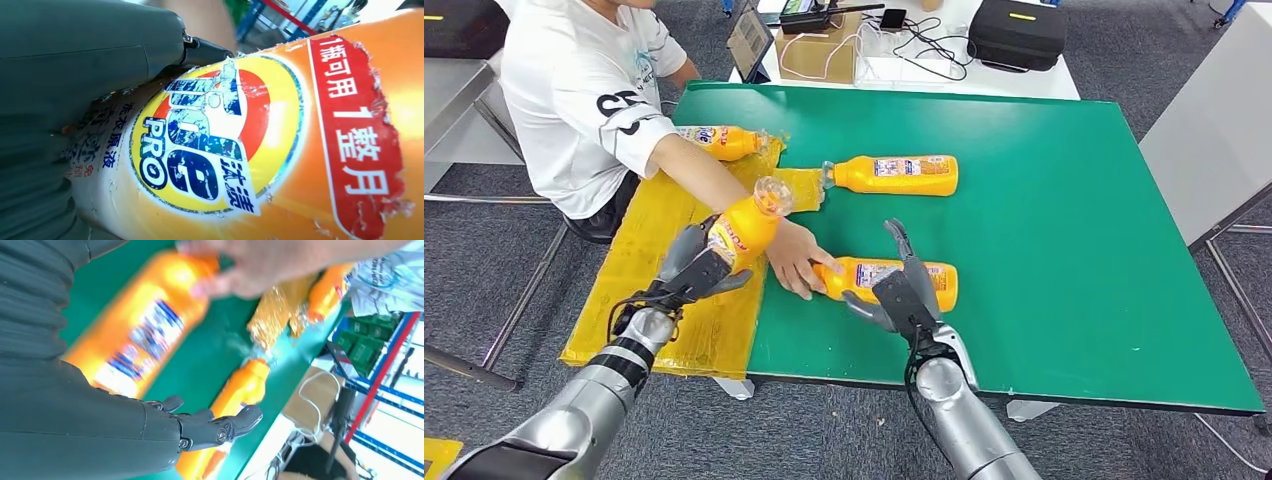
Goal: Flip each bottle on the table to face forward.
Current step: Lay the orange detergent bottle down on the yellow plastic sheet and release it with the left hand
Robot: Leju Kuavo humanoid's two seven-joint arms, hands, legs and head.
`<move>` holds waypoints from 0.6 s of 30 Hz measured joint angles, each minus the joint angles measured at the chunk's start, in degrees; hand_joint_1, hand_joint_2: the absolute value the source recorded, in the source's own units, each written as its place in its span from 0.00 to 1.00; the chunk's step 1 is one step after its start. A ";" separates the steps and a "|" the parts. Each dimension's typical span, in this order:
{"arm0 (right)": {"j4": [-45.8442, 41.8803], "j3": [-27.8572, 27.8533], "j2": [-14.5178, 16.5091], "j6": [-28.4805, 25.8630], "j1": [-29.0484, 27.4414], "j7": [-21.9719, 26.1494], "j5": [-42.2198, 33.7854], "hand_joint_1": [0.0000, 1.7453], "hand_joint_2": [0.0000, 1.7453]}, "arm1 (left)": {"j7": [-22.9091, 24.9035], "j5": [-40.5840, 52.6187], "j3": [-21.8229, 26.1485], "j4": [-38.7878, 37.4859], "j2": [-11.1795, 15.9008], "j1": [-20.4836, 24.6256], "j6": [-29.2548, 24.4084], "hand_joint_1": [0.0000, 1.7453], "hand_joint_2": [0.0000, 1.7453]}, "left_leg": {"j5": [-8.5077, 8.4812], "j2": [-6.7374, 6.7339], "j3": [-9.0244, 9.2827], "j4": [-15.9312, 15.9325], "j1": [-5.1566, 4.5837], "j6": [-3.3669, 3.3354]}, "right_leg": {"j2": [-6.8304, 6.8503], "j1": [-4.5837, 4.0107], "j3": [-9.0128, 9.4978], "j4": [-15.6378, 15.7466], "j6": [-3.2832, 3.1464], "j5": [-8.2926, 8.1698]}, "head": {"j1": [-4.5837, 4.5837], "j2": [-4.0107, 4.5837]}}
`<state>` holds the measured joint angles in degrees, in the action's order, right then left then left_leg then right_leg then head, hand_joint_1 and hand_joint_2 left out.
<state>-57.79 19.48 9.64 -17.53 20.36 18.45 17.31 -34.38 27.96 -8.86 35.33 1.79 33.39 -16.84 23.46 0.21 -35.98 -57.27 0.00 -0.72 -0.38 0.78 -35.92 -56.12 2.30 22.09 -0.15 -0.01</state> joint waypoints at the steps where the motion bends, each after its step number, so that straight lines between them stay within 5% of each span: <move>1: -0.37 -0.21 -0.23 0.07 0.00 0.02 -0.03 0.00 1.00 | -0.08 0.66 -0.01 -1.04 0.63 0.29 -0.34 1.00 1.00 | 0.00 0.01 0.00 0.00 0.00 0.00 | 0.00 0.00 -0.01 0.00 0.00 0.00 | -0.01 0.00; 18: -1.38 -1.38 -2.20 2.04 0.90 0.57 -0.16 0.00 1.00 | 11.03 24.04 -7.87 -13.18 10.62 6.55 -2.65 1.00 1.00 | -0.05 -0.02 0.12 0.02 0.09 0.09 | -0.01 -0.07 0.07 -0.11 -0.02 -0.01 | 0.00 0.00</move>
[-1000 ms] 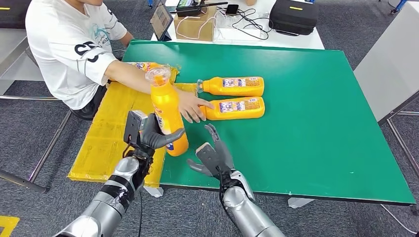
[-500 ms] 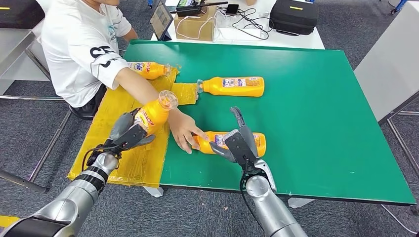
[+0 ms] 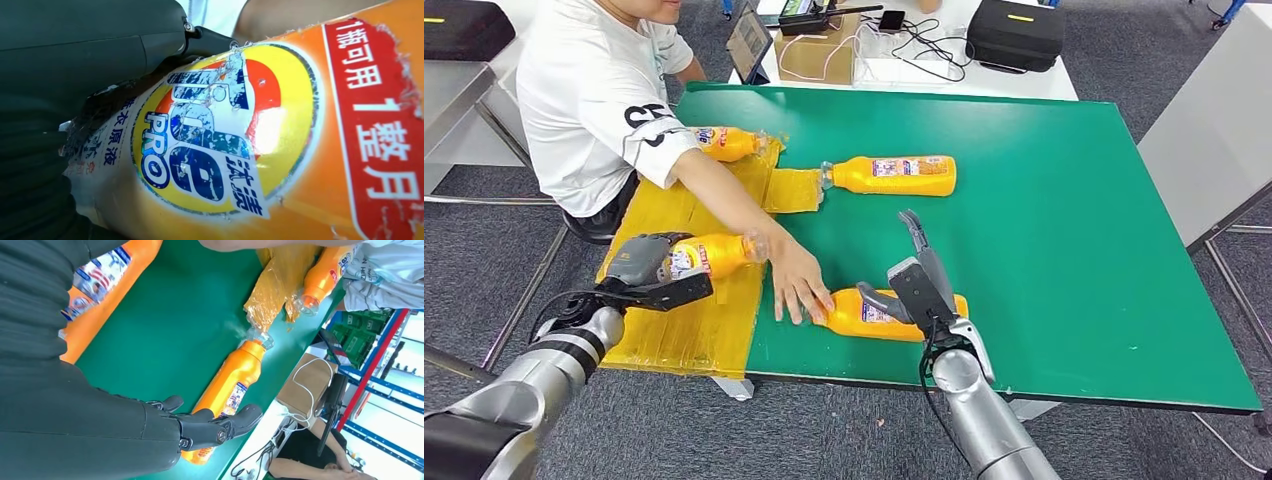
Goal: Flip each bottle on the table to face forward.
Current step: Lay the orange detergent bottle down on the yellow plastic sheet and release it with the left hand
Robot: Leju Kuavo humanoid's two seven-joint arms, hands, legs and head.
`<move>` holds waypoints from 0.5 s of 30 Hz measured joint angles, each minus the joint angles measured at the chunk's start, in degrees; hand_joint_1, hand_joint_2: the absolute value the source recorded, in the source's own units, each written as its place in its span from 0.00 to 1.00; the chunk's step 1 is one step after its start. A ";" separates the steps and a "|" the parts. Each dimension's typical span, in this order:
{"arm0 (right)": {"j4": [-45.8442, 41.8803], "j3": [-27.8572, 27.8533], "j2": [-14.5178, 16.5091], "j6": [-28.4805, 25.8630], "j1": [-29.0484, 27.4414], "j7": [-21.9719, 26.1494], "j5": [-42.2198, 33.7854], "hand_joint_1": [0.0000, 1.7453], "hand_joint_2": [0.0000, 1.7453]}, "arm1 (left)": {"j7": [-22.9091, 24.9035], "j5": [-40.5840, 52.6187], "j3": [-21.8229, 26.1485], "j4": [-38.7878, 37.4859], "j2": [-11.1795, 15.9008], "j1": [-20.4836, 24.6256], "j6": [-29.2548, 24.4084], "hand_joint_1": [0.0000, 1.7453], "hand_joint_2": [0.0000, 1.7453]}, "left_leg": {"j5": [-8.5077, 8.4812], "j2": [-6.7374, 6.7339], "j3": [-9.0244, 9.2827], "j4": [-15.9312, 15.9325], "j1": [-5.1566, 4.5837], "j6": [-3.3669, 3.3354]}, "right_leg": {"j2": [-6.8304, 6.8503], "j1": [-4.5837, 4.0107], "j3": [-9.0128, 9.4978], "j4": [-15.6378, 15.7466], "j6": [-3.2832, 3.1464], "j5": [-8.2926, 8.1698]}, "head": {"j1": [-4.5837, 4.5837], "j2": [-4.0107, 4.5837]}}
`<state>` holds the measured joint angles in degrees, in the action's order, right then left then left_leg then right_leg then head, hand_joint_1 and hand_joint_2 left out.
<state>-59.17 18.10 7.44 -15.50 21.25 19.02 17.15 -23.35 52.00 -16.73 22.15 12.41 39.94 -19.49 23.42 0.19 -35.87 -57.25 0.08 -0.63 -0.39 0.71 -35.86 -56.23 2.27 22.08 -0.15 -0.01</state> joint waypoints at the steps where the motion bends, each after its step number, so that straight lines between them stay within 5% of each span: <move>1: 0.00 0.00 -0.10 0.17 0.07 0.00 0.03 0.00 1.00 | 0.56 1.05 -0.64 -0.43 0.53 0.17 0.14 1.00 1.00 | 0.00 -0.01 0.01 0.00 0.00 0.00 | 0.00 0.00 0.00 -0.01 0.00 0.00 | 0.00 0.00; 6: 0.02 0.00 -0.31 0.58 0.34 0.00 0.06 0.00 1.00 | 1.37 3.21 -2.72 -1.79 2.05 0.51 0.45 1.00 1.00 | 0.00 -0.01 0.03 0.00 0.00 0.00 | 0.00 0.00 0.02 -0.02 0.00 0.00 | 0.01 -0.01; 7: 0.03 0.00 -0.31 0.68 0.41 0.00 0.07 0.00 1.00 | 1.53 3.49 -3.01 -1.97 2.20 0.56 0.45 0.91 1.00 | 0.00 -0.01 0.04 0.00 0.00 0.00 | 0.00 0.01 0.03 -0.02 0.00 0.00 | 0.01 -0.01; 10: 0.16 0.00 -0.33 1.04 0.62 -0.07 0.28 0.00 1.00 | 2.19 4.51 -3.70 -2.39 2.47 0.72 0.58 0.18 1.00 | 0.00 -0.01 0.08 0.01 -0.01 0.00 | 0.00 0.01 0.07 -0.02 0.00 0.00 | 0.01 0.00; 11: 0.27 0.00 -0.34 1.12 0.71 -0.20 0.47 0.00 1.00 | 2.42 4.91 -3.94 -2.52 2.50 0.78 0.69 0.03 1.00 | 0.00 0.00 0.09 0.01 -0.01 0.00 | 0.00 0.01 0.09 -0.02 -0.01 0.00 | 0.01 0.00; 15: 0.81 0.01 -0.48 1.42 1.14 -0.84 1.27 0.00 1.00 | 2.40 5.46 -4.40 -2.97 2.69 0.79 0.90 0.00 1.00 | 0.00 0.02 0.15 0.01 0.00 0.01 | 0.01 0.00 0.15 -0.02 -0.01 0.01 | 0.01 0.01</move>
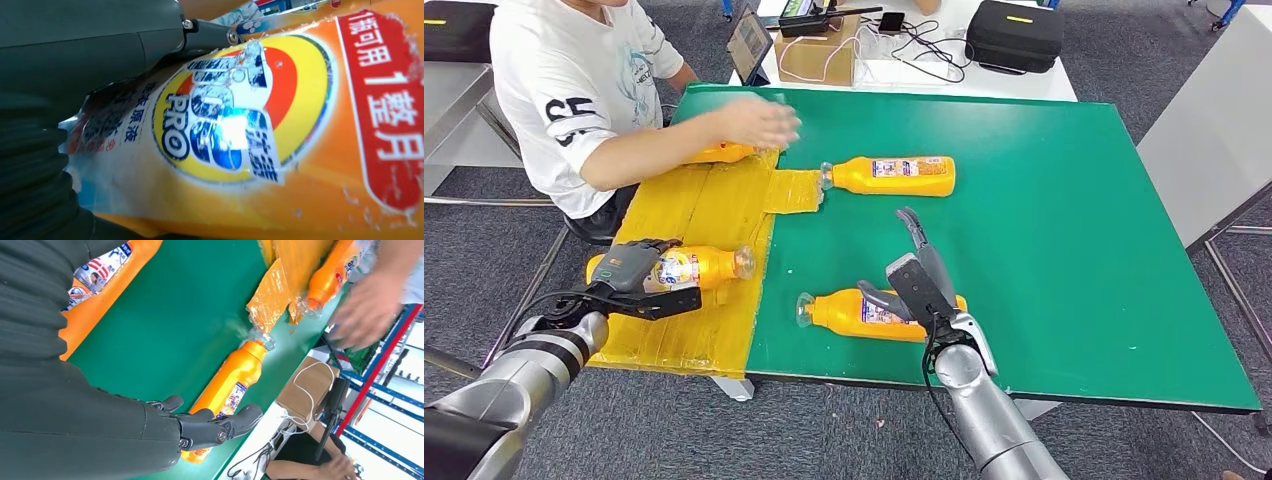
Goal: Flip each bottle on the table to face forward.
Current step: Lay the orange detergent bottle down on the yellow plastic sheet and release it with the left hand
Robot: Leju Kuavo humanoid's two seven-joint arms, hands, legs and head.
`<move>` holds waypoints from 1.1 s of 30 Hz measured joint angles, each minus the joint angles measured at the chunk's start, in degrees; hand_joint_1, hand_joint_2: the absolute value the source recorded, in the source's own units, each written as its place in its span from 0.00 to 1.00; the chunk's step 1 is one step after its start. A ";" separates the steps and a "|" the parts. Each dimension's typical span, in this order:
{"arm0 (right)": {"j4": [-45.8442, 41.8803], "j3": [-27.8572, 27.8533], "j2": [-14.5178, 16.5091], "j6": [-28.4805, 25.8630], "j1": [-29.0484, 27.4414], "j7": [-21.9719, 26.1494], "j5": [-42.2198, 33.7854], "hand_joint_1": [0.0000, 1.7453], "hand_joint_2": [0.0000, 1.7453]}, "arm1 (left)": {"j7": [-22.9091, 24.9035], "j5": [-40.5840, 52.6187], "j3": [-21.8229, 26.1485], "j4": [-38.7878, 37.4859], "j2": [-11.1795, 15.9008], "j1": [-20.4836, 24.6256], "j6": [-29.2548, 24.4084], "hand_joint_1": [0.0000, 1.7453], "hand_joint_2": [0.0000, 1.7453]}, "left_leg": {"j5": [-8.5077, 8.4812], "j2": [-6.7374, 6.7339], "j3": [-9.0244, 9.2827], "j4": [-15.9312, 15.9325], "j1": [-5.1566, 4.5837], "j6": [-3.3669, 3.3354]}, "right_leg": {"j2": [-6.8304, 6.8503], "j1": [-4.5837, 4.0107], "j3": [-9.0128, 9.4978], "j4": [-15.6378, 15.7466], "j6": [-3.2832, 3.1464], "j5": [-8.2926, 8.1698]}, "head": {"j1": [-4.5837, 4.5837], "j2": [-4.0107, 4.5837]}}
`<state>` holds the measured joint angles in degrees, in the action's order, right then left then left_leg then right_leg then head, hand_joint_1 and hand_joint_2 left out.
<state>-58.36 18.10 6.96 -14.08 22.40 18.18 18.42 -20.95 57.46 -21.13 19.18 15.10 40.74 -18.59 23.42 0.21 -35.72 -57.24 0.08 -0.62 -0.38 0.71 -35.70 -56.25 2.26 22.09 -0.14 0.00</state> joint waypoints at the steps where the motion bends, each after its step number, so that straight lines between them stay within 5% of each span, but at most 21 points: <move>1: 0.13 -0.01 -0.04 0.09 0.06 -0.08 0.09 0.00 1.00 | -0.28 -0.15 -0.01 -0.04 0.00 -0.05 -0.03 0.00 1.00 | 0.00 0.00 0.01 0.00 0.00 0.00 | 0.00 0.00 0.01 0.00 0.00 0.00 | 0.01 0.00; 11: 1.10 0.01 -0.25 0.34 0.36 -0.28 0.49 0.00 1.00 | -2.06 -1.61 0.09 -0.16 0.10 -0.38 -0.63 0.00 1.00 | 0.00 0.06 0.03 0.00 -0.01 0.00 | 0.01 0.01 0.08 -0.01 0.00 0.00 | -0.01 -0.01; 14: 1.26 0.00 -0.27 0.46 0.37 -0.52 0.93 0.00 1.00 | -3.87 -2.66 0.63 -0.16 0.12 -0.74 -1.84 0.00 0.25 | 0.00 0.06 0.03 0.00 -0.01 0.00 | 0.01 0.01 0.07 0.00 0.00 0.00 | -0.01 -0.01; 15: 1.29 0.01 -0.28 0.55 0.36 -0.56 1.06 0.00 0.75 | -4.63 -3.15 1.00 -0.16 0.13 -0.97 -2.36 0.00 0.00 | 0.00 0.05 0.03 0.00 -0.01 0.00 | 0.01 0.01 0.07 0.00 0.00 0.00 | -0.01 -0.01; 18: 1.31 0.24 -0.32 0.88 0.35 -0.61 2.11 0.00 0.00 | -8.29 -5.68 2.82 -0.05 0.14 -2.20 -4.67 0.00 0.00 | 0.00 0.04 0.03 -0.01 -0.01 0.00 | 0.01 0.01 0.04 0.00 -0.01 0.01 | -0.01 -0.01; 20: 1.27 0.83 -0.43 1.03 0.25 -0.87 3.56 0.00 0.00 | -12.57 -9.30 5.18 0.35 -0.03 -3.33 -5.85 0.00 0.00 | 0.00 0.04 0.03 -0.01 -0.01 0.00 | 0.01 0.01 0.01 0.01 -0.01 0.02 | 0.00 0.00; 24: 0.86 2.18 -0.91 1.05 -0.78 -1.88 6.16 0.00 1.00 | -18.38 -18.29 11.32 3.41 -1.11 -6.43 -4.51 0.00 0.00 | 0.00 0.02 0.01 -0.02 -0.01 0.00 | 0.00 0.01 -0.02 0.04 -0.01 0.02 | 0.01 -0.01; 33: -0.93 4.29 -2.65 0.83 -3.33 -3.83 9.36 0.00 1.00 | -19.11 -29.95 17.50 14.15 -3.18 -12.79 1.39 0.00 0.00 | 0.02 0.02 -0.11 -0.02 -0.02 0.00 | 0.00 0.02 -0.12 0.07 -0.01 0.02 | 0.01 -0.01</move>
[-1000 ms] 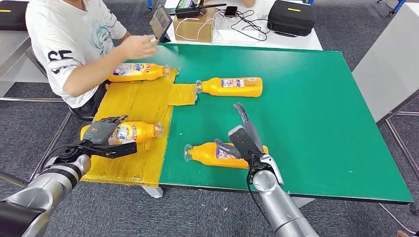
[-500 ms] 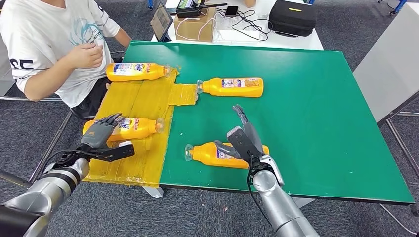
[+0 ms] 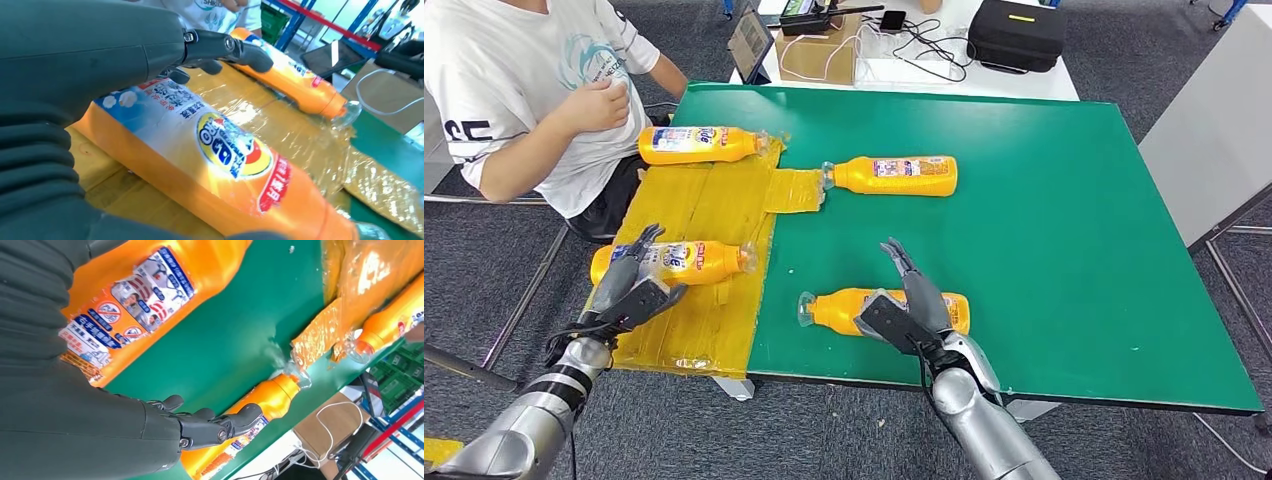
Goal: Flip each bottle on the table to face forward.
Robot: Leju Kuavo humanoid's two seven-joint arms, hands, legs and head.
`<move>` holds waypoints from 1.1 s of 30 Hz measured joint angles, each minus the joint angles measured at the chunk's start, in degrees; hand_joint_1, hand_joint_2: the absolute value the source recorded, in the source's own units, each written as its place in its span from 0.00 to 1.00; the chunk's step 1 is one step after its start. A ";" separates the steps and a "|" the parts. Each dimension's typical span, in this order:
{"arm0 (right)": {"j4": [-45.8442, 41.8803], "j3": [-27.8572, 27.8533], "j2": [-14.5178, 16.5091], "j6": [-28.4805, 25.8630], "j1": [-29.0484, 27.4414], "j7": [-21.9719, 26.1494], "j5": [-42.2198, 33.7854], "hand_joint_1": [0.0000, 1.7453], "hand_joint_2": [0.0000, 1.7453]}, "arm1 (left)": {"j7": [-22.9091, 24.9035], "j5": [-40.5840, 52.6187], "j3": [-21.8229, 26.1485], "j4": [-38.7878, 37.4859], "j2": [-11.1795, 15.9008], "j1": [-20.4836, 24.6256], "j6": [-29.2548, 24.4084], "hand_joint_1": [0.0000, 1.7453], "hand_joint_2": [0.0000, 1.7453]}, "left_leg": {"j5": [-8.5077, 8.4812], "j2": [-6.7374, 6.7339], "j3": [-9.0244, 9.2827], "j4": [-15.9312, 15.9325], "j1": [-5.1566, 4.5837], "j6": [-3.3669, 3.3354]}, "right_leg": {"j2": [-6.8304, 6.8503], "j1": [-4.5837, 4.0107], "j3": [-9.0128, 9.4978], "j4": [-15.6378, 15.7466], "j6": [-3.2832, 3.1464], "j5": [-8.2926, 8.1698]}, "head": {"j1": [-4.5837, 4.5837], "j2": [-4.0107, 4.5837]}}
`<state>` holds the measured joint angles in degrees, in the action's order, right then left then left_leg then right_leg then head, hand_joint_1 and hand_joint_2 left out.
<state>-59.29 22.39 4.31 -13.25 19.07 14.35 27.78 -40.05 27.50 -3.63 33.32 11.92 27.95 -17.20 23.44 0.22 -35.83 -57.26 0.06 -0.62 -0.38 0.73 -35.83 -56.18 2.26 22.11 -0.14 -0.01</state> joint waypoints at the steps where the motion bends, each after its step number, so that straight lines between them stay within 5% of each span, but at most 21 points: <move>1: -0.08 0.10 -0.10 0.00 -0.11 -0.01 0.00 0.00 1.00 | -0.01 -0.05 0.25 0.63 -0.11 -0.32 0.03 0.00 0.00 | 0.00 0.00 0.00 0.00 0.00 0.00 | 0.00 0.00 0.00 0.00 0.00 0.00 | -0.01 0.01; 4: -0.28 0.29 -0.37 0.00 -0.33 -0.01 0.00 0.00 1.00 | -0.01 -0.10 0.79 1.89 -0.39 -0.94 0.06 0.00 0.00 | 0.00 0.00 -0.01 0.00 0.00 0.00 | 0.00 -0.01 0.00 -0.01 0.00 0.00 | -0.01 0.01; 8: -0.52 0.39 -0.67 0.01 -0.51 -0.29 0.38 0.00 1.00 | -0.01 -1.43 1.26 3.11 -0.66 -1.50 1.07 0.00 1.00 | -0.01 0.00 -0.01 0.00 0.01 0.00 | 0.00 -0.01 0.00 -0.01 0.00 0.00 | -0.01 0.01; 14: -2.77 0.49 -2.62 0.69 -2.81 -3.97 5.30 0.00 1.00 | -0.04 -13.28 1.76 10.03 -2.11 -5.23 10.57 0.00 1.00 | 0.01 0.05 -0.07 -0.01 -0.01 -0.01 | 0.01 0.01 -0.02 0.05 0.01 0.01 | -0.01 0.00; 21: -6.10 0.56 -6.17 1.98 -5.65 -10.08 15.23 0.00 1.00 | 0.05 -17.75 5.39 15.36 -7.52 -7.31 21.85 0.00 1.00 | 0.02 0.06 -0.12 -0.02 -0.07 -0.04 | 0.02 0.06 -0.03 0.09 0.03 0.00 | -0.01 0.00; 33: -9.16 0.33 -9.13 3.18 -7.26 -11.92 18.16 0.00 1.00 | 1.31 -18.10 8.21 18.53 -12.16 -8.19 24.89 0.00 1.00 | 0.01 0.05 -0.11 -0.01 -0.04 -0.03 | 0.01 0.03 -0.03 0.08 0.03 -0.01 | -0.02 -0.01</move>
<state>-68.45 22.73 -4.82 -10.06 11.81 2.43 45.94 -38.75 9.40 4.58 51.85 -0.24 19.76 7.69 23.46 0.27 -35.94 -57.27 0.02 -0.65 -0.36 0.76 -35.86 -56.11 2.29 22.10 -0.15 -0.01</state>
